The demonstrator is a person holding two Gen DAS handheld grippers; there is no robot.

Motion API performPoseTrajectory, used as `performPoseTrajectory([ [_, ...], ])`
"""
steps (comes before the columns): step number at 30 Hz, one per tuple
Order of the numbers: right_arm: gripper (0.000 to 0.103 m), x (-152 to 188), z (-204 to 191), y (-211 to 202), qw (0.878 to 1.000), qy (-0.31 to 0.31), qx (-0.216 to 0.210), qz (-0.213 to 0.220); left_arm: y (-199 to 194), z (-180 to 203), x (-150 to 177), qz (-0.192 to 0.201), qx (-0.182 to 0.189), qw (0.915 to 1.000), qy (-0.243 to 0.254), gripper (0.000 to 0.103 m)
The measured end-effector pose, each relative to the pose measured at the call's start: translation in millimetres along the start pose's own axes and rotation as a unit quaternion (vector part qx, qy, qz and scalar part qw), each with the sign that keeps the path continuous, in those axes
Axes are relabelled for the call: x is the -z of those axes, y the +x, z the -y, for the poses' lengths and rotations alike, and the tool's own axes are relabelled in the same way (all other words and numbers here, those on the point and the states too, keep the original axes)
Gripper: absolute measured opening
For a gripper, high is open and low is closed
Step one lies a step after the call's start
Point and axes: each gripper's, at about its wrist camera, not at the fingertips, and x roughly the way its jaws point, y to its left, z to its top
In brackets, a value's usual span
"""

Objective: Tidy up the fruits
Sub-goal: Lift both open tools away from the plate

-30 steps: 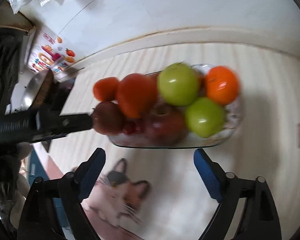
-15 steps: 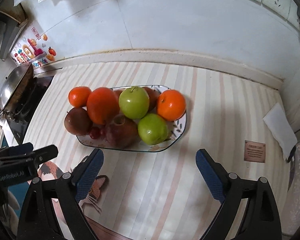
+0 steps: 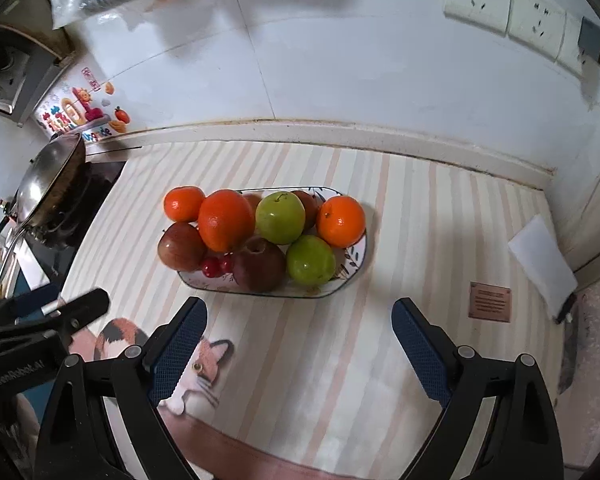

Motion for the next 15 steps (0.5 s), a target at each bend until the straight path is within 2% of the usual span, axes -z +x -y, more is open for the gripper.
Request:
performPoseTrajectory([
  [15, 0.097, 19.5, -8.6, -141.7, 0.998, -0.020, -0.021, 0.054, -111.9, 6.6, 31.2, 0.061, 0.015, 0.9980, 0.007, 0.090],
])
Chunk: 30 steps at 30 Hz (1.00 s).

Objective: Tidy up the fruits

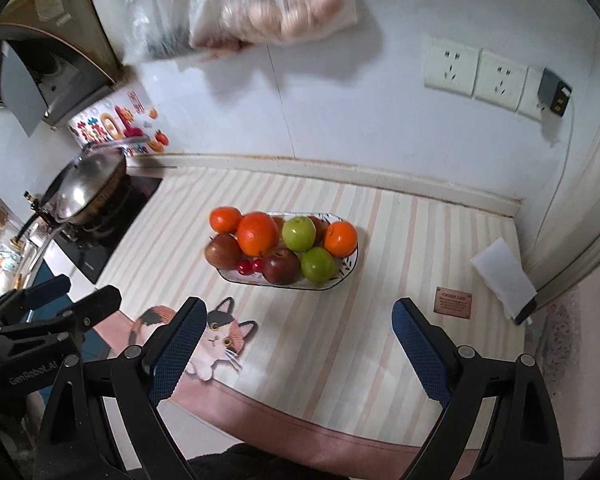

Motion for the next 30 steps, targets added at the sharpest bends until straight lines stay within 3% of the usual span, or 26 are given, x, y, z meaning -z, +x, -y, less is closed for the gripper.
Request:
performPoseTrajectory([
  [12, 0.098, 3.3, -7.9, -60.7, 1.000, -0.014, -0.009, 0.017, -46.4, -0.7, 6.6, 0.017, 0.001, 0.9999, -0.002, 0.090],
  [30, 0.100, 6.7, 5.0, -46.8, 1.000, -0.005, 0.006, 0.007, -37.9, 3.6, 13.5, 0.013, -0.004, 0.9998, -0.012, 0.090],
])
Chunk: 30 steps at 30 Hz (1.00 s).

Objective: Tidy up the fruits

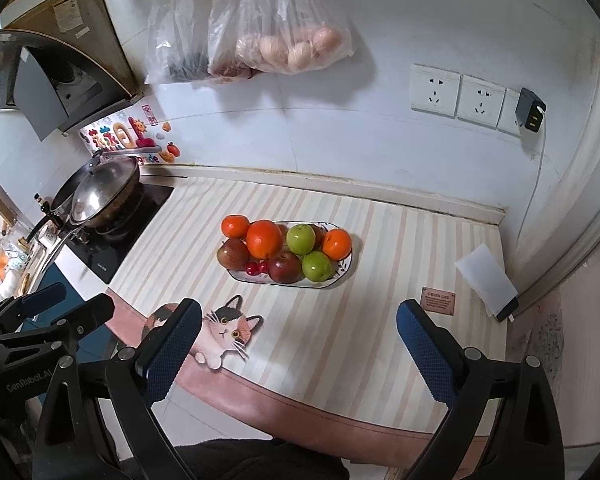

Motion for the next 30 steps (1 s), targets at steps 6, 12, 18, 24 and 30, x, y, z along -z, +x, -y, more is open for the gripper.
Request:
performPoseTrajectory([
  [6, 0.100, -0.2, 6.2, 26.4, 1.000, 0.002, 0.016, -0.006, 22.9, -0.9, -5.3, 0.003, -0.014, 0.9999, -0.001, 0.100],
  [12, 0.100, -7.0, 7.7, 55.0, 0.999, -0.001, 0.031, -0.007, 50.0, -2.2, -11.7, 0.000, -0.032, 0.9995, 0.004, 0.101],
  [18, 0.100, -16.4, 12.1, 80.1, 0.999, -0.003, 0.048, -0.004, 77.4, -5.7, -16.2, -0.011, -0.042, 0.9990, 0.002, 0.101],
  [24, 0.100, -20.9, 17.1, 104.8, 0.998, 0.005, 0.055, -0.008, 101.0, -5.9, -18.7, -0.019, -0.048, 0.9986, 0.002, 0.101],
  [30, 0.100, -19.0, 17.8, 124.6, 0.998, 0.007, 0.057, -0.021, 112.6, -3.8, -19.2, -0.026, -0.051, 0.9983, 0.004, 0.101],
])
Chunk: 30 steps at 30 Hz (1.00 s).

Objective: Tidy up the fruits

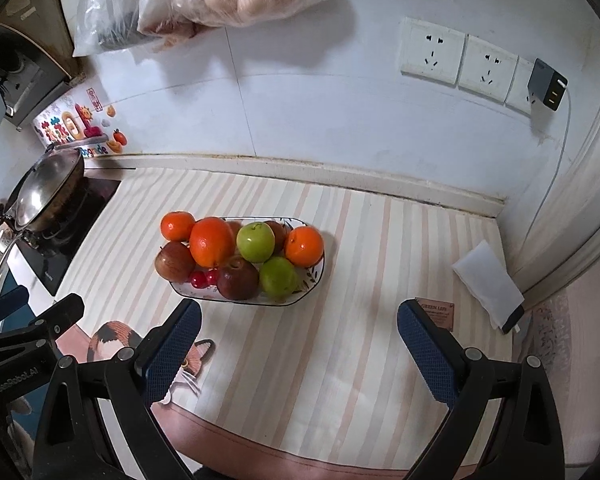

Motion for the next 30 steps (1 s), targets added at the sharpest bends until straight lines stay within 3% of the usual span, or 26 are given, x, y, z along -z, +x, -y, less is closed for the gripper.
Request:
performPoseTrajectory([
  [30, 0.100, -1.7, -4.8, -6.0, 1.000, 0.001, -0.003, 0.007, -5.7, 2.0, -5.5, 0.011, 0.005, 0.9999, -0.005, 0.101],
])
